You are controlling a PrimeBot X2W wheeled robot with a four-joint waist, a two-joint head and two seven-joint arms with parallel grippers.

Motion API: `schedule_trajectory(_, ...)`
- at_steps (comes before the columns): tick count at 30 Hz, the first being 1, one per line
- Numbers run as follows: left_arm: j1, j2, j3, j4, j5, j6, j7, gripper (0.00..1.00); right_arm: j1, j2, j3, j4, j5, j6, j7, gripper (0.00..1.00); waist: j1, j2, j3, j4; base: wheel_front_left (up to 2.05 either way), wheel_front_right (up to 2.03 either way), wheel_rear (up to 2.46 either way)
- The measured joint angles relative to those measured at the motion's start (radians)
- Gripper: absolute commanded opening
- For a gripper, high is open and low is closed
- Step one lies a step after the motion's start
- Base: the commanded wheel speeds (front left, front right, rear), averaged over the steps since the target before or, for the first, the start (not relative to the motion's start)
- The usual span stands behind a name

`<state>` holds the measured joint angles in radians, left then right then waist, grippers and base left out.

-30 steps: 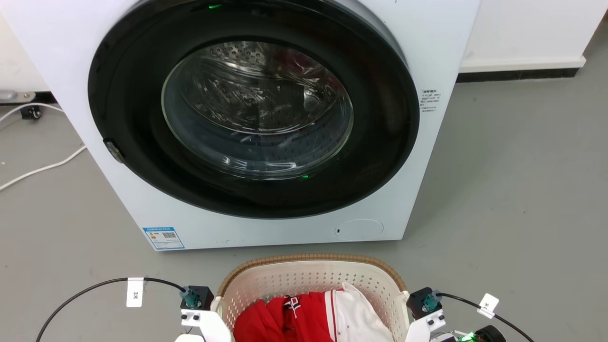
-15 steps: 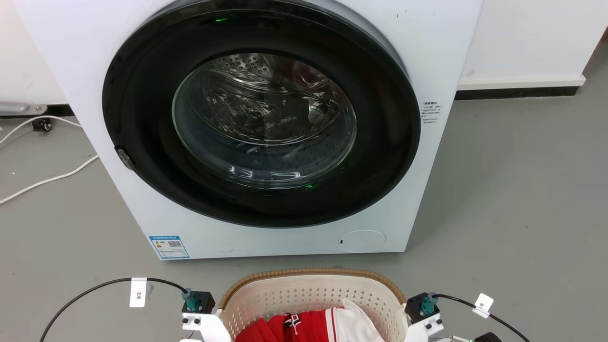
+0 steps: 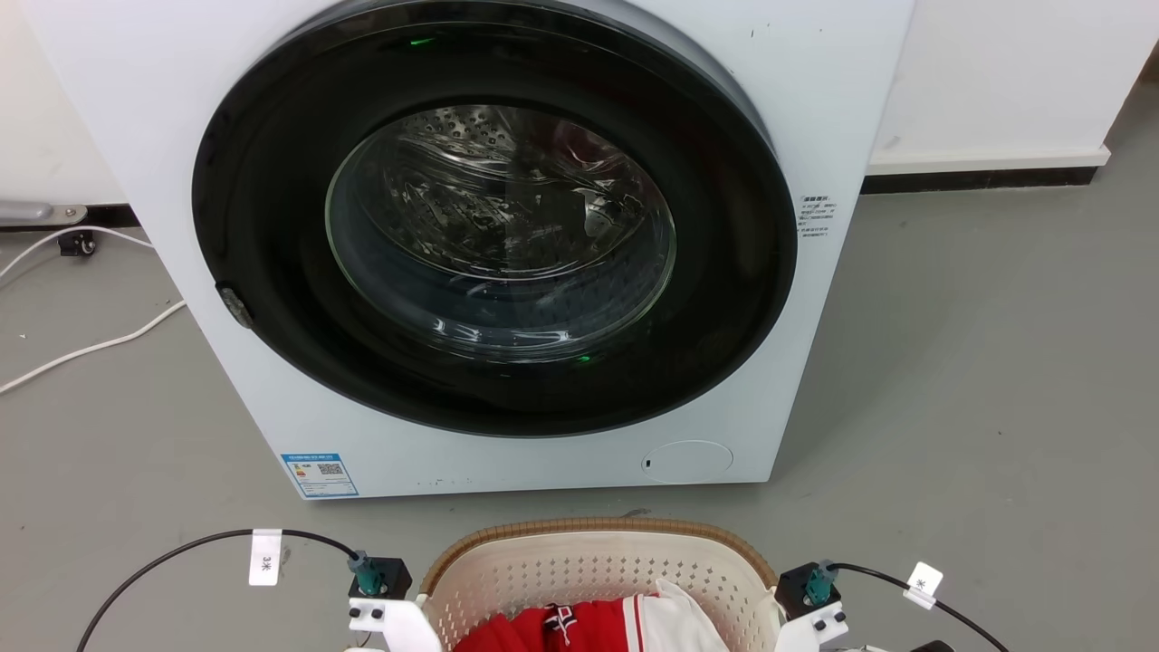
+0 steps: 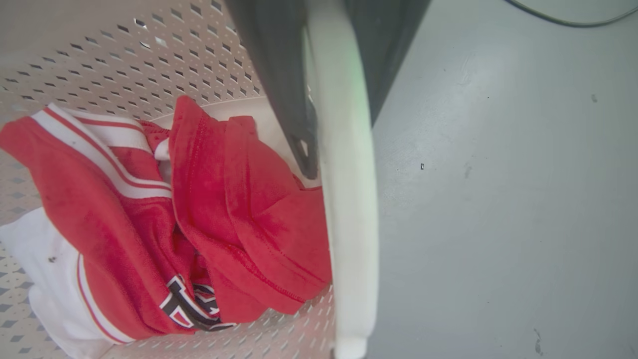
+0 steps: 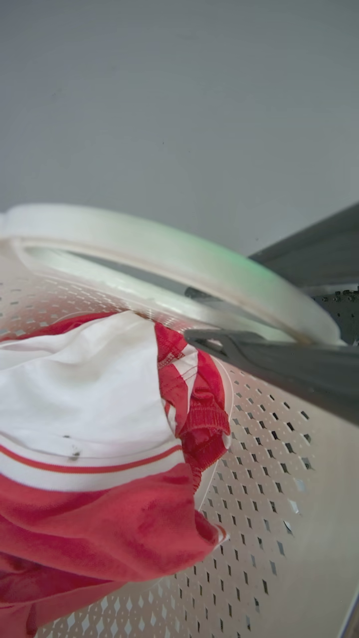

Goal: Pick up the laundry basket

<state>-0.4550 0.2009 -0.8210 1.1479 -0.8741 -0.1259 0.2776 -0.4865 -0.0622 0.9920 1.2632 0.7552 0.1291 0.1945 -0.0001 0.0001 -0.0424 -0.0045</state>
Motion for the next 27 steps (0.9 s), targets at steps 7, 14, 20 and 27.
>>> schedule_trajectory(7, -0.004, 0.005, -0.031, 0.004, -0.036, 0.000, 0.001, 0.00, 0.000, -0.003, 0.022, 0.000, 0.027, 0.000, 0.001, 0.00, 0.0001, 0.0000, 0.000, 0.001, 0.00, 0.00, 0.00)
schedule_trajectory(14, -0.006, 0.008, -0.059, 0.006, -0.067, 0.000, 0.001, 0.00, 0.000, -0.005, 0.045, -0.001, 0.050, 0.000, 0.001, 0.00, 0.0001, 0.0000, 0.000, 0.000, 0.00, 0.00, 0.00)
schedule_trajectory(20, -0.011, 0.010, -0.082, 0.010, -0.091, 0.000, 0.001, 0.00, -0.001, -0.007, 0.062, -0.001, 0.070, 0.000, 0.001, 0.00, 0.0001, 0.0000, 0.002, -0.001, 0.00, 0.00, 0.00)
schedule_trajectory(27, -0.013, 0.012, -0.107, 0.015, -0.117, 0.000, 0.000, 0.00, -0.001, -0.008, 0.083, -0.001, 0.091, 0.000, 0.001, 0.00, 0.0001, 0.0000, 0.002, -0.001, 0.00, 0.00, 0.00)
